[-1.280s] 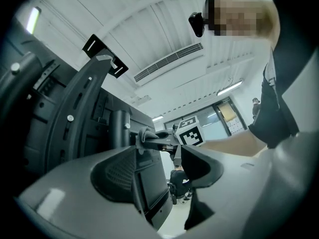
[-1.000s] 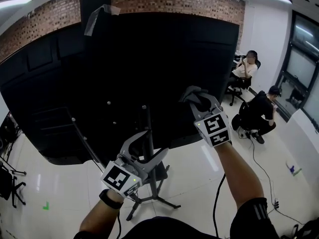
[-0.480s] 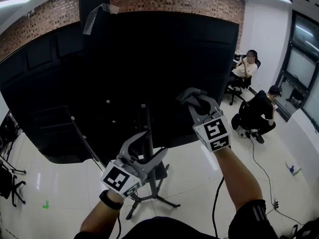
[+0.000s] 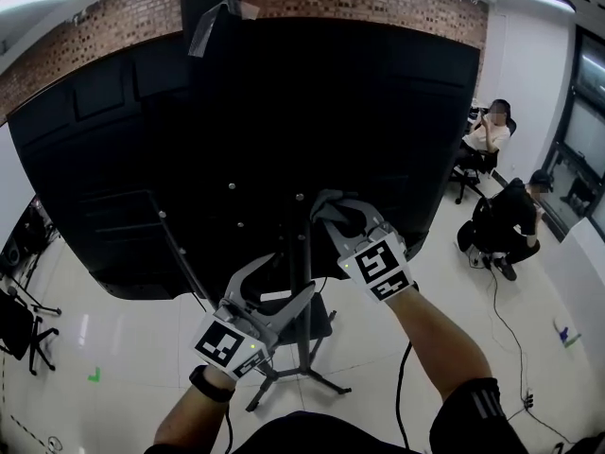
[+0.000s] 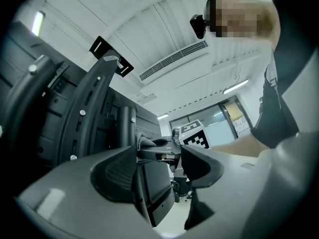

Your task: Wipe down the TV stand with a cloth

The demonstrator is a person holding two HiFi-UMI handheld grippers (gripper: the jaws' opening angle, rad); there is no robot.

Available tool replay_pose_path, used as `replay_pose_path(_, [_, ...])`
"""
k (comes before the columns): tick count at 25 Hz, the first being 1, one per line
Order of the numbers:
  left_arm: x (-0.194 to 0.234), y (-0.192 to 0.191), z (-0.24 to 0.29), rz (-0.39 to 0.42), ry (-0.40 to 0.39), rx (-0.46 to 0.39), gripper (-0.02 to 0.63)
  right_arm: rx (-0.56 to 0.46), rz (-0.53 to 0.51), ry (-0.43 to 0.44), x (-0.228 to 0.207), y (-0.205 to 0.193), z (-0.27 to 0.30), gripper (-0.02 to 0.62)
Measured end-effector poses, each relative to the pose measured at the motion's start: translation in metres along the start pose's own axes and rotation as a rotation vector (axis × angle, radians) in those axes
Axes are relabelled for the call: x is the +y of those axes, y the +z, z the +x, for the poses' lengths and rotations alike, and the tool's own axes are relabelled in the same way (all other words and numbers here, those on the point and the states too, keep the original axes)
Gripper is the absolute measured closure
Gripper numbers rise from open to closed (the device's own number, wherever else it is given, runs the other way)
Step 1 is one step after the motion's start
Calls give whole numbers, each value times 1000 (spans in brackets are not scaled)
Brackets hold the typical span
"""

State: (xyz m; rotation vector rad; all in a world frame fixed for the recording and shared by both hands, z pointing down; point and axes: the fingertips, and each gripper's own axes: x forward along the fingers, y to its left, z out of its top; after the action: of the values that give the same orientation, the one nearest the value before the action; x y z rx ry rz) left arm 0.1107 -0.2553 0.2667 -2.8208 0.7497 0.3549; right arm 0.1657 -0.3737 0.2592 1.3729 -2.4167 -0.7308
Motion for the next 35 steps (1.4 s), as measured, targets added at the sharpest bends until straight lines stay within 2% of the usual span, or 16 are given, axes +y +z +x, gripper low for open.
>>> replay_pose_path(9, [-2,-8,7,-8,-6,16,301,15,-13,-17,-10,-15,-8,560])
replay_pose_path(18, [-27,-11,38,-11,-67,11,301,92,6,-99,-53,-59,-42,560])
replay_pose_path(28, [-49,-15,61,5,-98,7,301,154,18,-166,-93,-91,-70,560])
replay_pose_path(31, [-52,-16,61,6,-89,10,301,148,35,-179,-99,-92,-76,560])
replay_pose_path(35, [-49,-18,55,-6,-55,25,301,75,47,-162,-92,-71,-79,560])
